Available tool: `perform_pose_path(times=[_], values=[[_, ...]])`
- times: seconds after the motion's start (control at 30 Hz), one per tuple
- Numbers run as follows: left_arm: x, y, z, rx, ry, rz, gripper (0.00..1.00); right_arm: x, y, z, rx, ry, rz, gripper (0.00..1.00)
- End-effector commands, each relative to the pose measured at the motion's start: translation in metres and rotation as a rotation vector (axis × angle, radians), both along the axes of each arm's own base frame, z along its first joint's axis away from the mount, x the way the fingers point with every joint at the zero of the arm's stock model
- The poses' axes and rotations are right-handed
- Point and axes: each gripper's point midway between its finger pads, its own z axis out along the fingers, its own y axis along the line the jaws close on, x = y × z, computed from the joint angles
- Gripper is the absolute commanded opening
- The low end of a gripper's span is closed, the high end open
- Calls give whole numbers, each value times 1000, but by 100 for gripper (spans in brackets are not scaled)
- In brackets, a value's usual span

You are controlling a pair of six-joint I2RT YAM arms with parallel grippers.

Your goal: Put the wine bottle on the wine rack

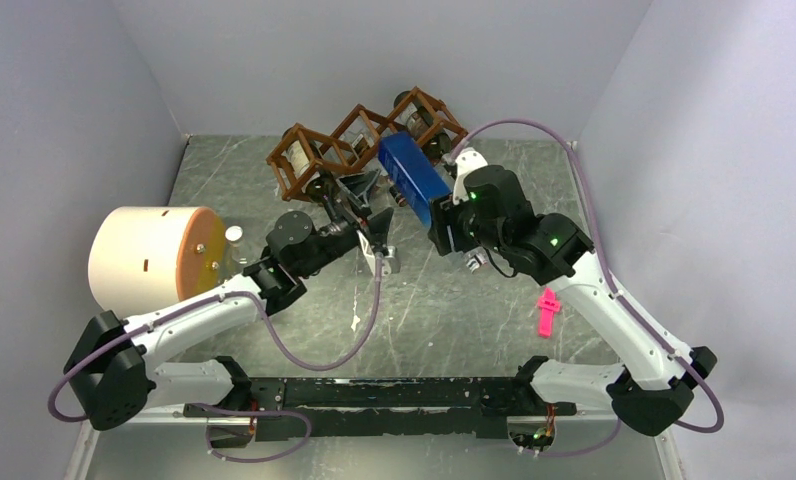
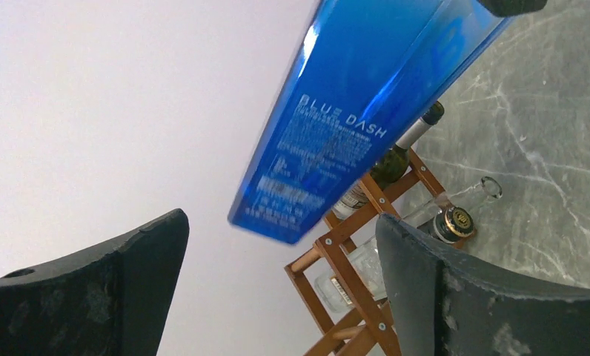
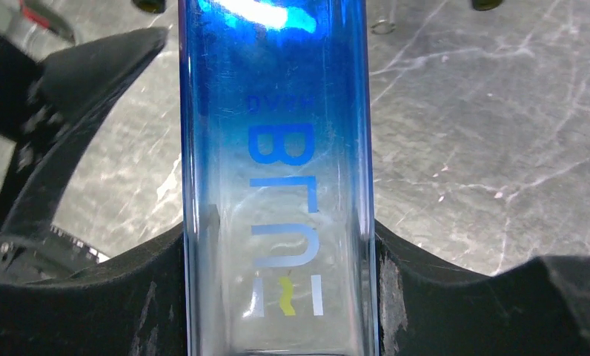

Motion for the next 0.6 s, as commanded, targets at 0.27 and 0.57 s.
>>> perform_pose_path(times=[0.27,0.57], values=[[55,54,50,-655,581,455,96,51,13,88,341,-313,-205,0],[43,85,90,-983,752,464,99,64,39,88,412,-304,-171,0]])
